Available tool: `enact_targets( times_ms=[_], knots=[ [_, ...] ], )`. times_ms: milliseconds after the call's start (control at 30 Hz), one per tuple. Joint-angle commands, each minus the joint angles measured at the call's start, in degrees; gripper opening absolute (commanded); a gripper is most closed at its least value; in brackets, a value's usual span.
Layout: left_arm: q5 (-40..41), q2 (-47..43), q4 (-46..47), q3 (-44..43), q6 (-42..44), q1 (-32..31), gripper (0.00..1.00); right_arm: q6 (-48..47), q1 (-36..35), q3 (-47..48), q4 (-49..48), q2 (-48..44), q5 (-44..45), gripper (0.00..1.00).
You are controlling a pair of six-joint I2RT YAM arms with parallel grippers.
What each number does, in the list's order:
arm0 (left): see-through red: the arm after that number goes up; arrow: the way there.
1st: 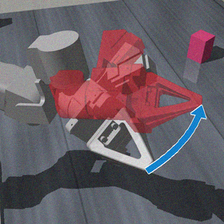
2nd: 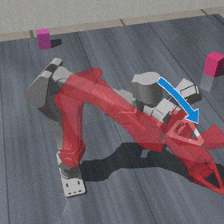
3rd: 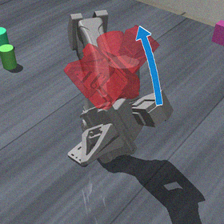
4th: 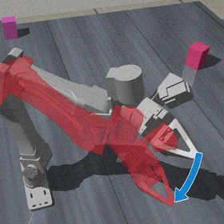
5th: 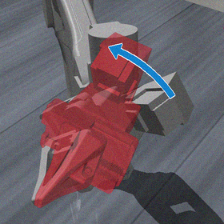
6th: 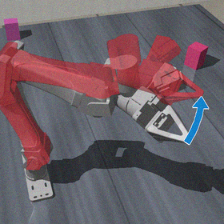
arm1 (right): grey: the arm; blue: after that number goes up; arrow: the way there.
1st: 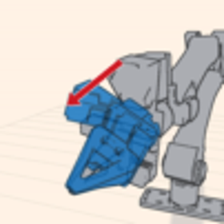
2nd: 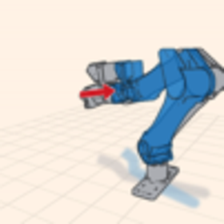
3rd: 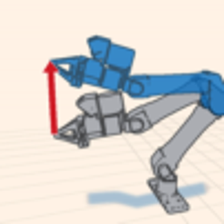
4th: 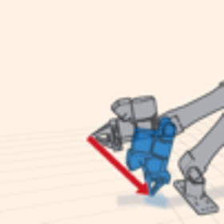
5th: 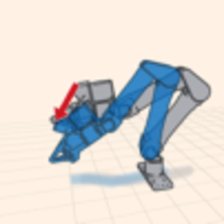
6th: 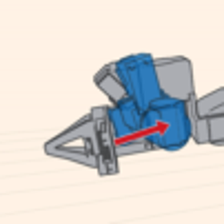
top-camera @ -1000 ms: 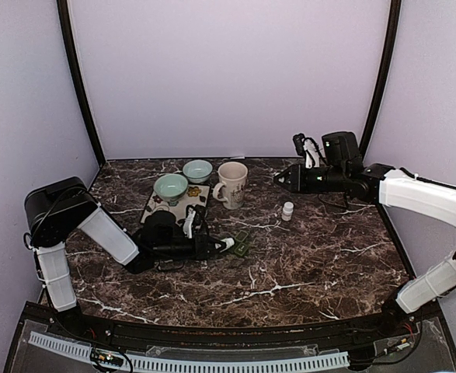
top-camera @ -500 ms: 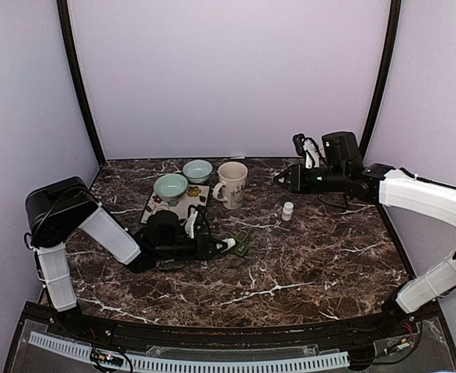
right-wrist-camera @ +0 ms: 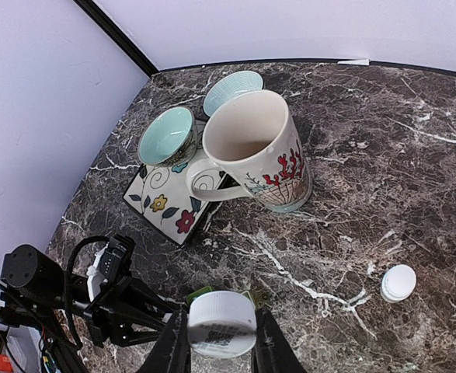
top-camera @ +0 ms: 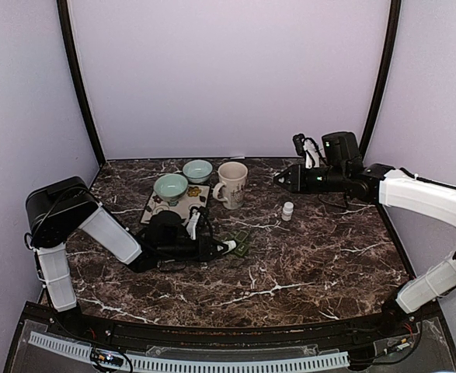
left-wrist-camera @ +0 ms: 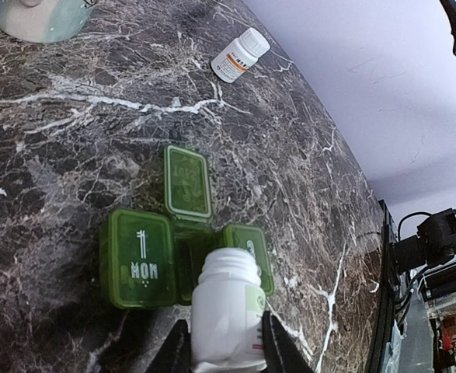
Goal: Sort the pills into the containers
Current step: Pour the pill into the compartment of the pill container.
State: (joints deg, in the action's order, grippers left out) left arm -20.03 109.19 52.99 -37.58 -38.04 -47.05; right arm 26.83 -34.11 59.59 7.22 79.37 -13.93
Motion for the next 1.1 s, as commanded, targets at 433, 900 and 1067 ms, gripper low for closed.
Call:
enact_targets(
  times_ms=[433, 900, 1067],
  knots=[
    [2.6, -0.6, -2.1, -1.3, 1.5, -0.6, 0.0, -0.5, 0.4, -0.4, -2.7, -0.5, -0.9, 0.0],
    [3.9, -1.8, -3.6, -1.4, 2.1, -0.9, 0.0, -0.4, 0.4, -0.4, -2.8, 0.0, -1.1, 0.0],
    [4.1, -2.2, -3.9, -1.6, 2.4, -1.0, 0.0, -0.4, 0.4, -0.3, -2.8, 0.2, -1.3, 0.0]
  ],
)
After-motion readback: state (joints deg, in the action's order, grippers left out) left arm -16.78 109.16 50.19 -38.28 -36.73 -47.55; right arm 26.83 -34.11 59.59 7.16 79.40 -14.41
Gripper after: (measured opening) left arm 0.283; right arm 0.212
